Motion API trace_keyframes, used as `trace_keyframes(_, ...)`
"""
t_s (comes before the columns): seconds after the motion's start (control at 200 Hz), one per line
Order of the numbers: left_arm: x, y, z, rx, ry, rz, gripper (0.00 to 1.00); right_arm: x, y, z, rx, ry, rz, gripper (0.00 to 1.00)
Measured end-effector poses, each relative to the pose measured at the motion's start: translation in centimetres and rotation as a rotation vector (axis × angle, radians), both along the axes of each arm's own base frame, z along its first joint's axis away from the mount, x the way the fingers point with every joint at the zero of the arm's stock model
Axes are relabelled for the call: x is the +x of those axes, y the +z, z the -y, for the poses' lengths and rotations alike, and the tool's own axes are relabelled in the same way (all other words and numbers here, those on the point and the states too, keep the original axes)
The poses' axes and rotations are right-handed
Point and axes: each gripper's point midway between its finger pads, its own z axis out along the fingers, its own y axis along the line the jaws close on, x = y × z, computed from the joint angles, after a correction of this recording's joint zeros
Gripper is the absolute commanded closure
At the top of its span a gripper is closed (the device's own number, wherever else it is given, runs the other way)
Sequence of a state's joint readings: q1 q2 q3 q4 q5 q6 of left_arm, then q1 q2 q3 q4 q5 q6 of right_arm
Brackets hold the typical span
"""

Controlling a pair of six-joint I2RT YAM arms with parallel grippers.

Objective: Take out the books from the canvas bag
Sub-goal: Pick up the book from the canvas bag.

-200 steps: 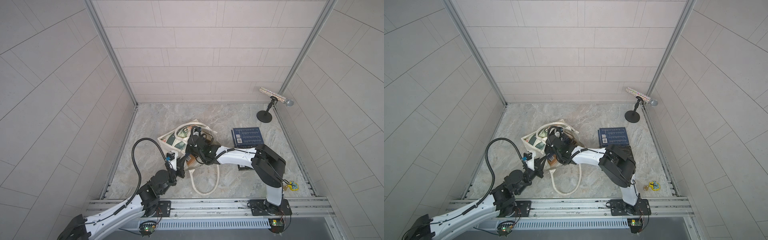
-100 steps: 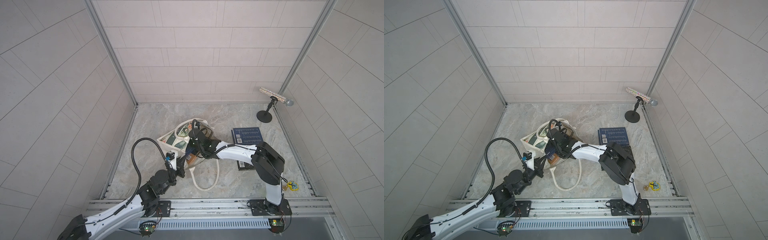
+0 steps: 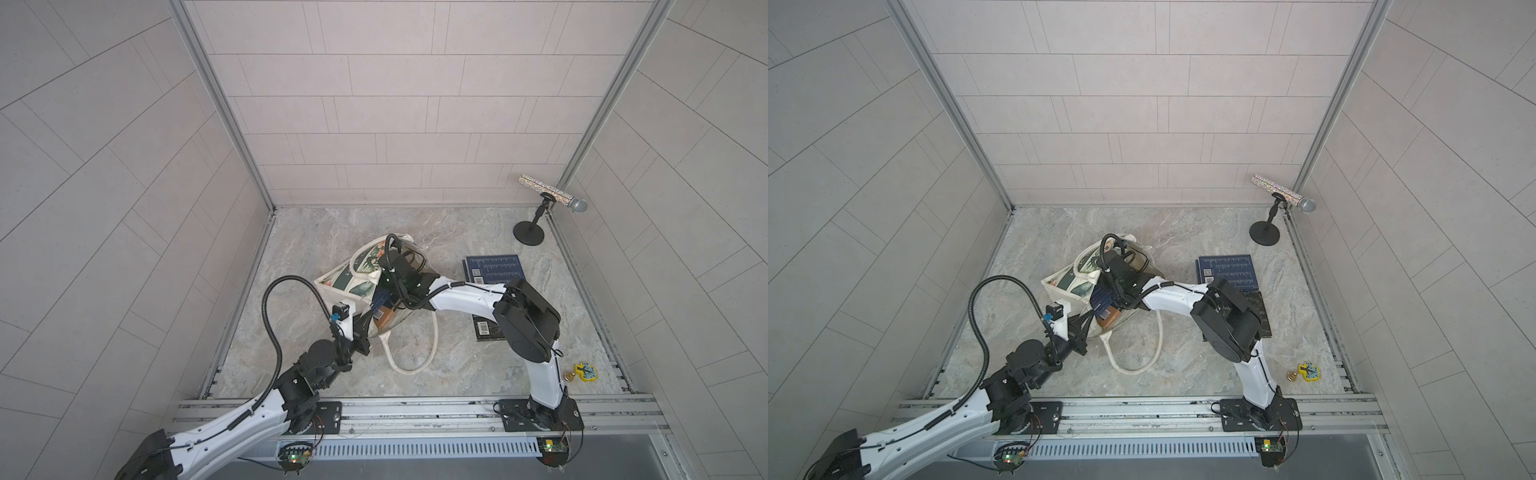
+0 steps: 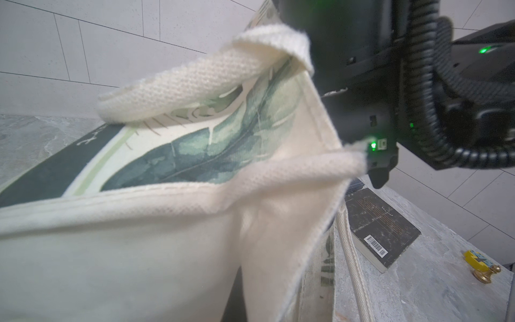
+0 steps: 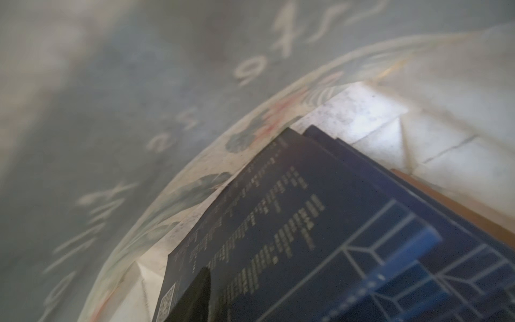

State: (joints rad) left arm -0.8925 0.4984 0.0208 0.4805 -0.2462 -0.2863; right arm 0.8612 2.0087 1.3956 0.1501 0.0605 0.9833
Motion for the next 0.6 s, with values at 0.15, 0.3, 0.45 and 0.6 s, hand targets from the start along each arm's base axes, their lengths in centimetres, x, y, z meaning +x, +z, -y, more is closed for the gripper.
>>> trace_keyframes(0.15, 0.0, 0.0, 0.0, 0.0, 0.003, 0.0, 1.0, 0.3, 0.1, 0.0, 0.016, -0.013, -0.002, 0.81)
trace_keyframes(0.3, 0.2, -0.1, -0.3, 0.002, 0.019, -0.001, 1.0, 0.3, 1.3, -0.4, 0.083, -0.019, 0.024, 1.0)
trace_keyframes(0.45, 0.7, -0.6, -1.0, 0.022, 0.088, -0.022, 1.0, -0.4, 1.0, 1.5, 0.091, -0.042, 0.051, 1.0)
trace_keyframes(0.6, 1.4, -1.3, -2.3, 0.051, 0.175, -0.044, 1.0, -1.3, -0.1, 5.4, 0.05, -0.11, 0.086, 1.0)
